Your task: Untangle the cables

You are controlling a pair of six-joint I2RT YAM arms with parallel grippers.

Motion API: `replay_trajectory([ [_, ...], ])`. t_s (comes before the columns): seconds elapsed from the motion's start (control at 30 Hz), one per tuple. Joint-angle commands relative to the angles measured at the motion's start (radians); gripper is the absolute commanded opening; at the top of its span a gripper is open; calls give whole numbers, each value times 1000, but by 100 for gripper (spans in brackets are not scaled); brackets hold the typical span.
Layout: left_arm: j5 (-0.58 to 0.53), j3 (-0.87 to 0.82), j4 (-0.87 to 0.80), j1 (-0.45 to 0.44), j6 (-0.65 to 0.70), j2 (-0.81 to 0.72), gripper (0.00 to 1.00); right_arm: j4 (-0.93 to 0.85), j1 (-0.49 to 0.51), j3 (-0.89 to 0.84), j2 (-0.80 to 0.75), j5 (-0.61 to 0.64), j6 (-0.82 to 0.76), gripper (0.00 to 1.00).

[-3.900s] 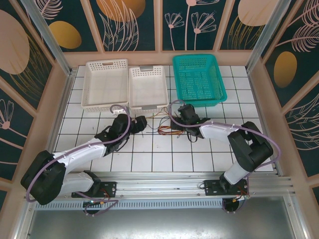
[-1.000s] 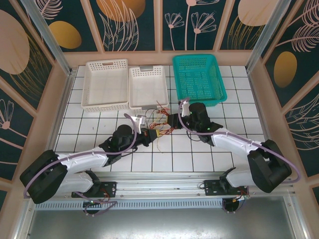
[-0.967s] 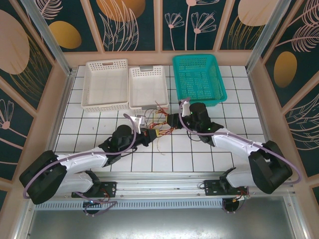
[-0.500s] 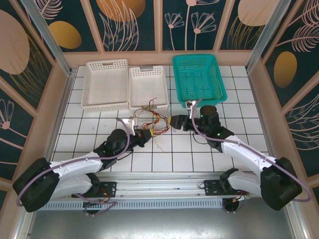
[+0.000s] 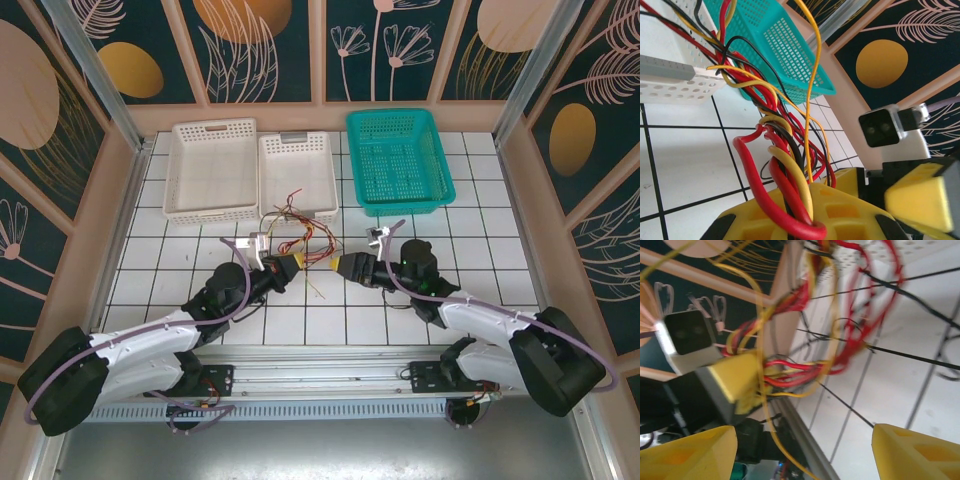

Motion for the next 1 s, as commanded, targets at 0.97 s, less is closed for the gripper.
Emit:
replay_trajectory([
  [0.97,-71,-45,124,-57,-41,-42,0,437,62,139,353,88,224,44],
])
